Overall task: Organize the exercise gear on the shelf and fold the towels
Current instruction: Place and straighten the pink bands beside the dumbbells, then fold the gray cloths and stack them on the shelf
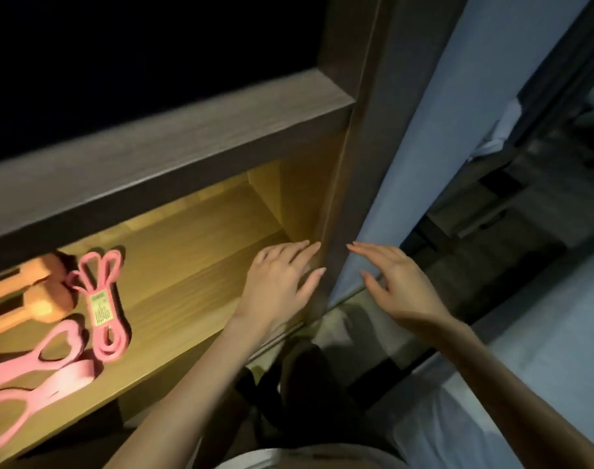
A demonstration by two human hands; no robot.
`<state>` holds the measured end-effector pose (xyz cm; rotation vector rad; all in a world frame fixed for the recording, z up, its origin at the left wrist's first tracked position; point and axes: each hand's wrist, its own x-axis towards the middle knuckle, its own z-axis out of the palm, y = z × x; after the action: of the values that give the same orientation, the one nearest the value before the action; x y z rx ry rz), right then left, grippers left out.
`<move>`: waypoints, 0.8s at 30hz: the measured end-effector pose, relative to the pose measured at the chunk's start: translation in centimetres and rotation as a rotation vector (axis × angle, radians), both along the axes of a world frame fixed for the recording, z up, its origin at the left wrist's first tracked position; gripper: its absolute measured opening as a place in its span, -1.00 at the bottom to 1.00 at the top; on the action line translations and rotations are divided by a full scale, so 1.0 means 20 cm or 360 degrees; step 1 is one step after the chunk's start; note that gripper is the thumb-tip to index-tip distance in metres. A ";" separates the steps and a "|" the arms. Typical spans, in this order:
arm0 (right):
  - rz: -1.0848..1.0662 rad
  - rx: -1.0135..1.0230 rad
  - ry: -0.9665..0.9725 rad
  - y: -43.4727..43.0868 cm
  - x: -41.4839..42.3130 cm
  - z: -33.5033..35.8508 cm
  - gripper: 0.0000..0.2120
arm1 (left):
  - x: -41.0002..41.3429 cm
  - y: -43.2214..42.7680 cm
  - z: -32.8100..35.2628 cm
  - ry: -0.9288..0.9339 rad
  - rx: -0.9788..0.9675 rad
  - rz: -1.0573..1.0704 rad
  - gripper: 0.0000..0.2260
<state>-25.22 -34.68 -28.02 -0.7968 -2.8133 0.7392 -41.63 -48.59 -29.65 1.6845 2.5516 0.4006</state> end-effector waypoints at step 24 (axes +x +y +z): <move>-0.0863 0.0090 0.0068 0.50 0.59 0.57 -0.56 | 0.43 0.88 0.63 -0.0030 0.0051 -0.0722 -0.55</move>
<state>-13.46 -24.61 -16.53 -1.4233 -2.3843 0.5686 -33.00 -31.05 -17.13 2.1756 2.0650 0.4194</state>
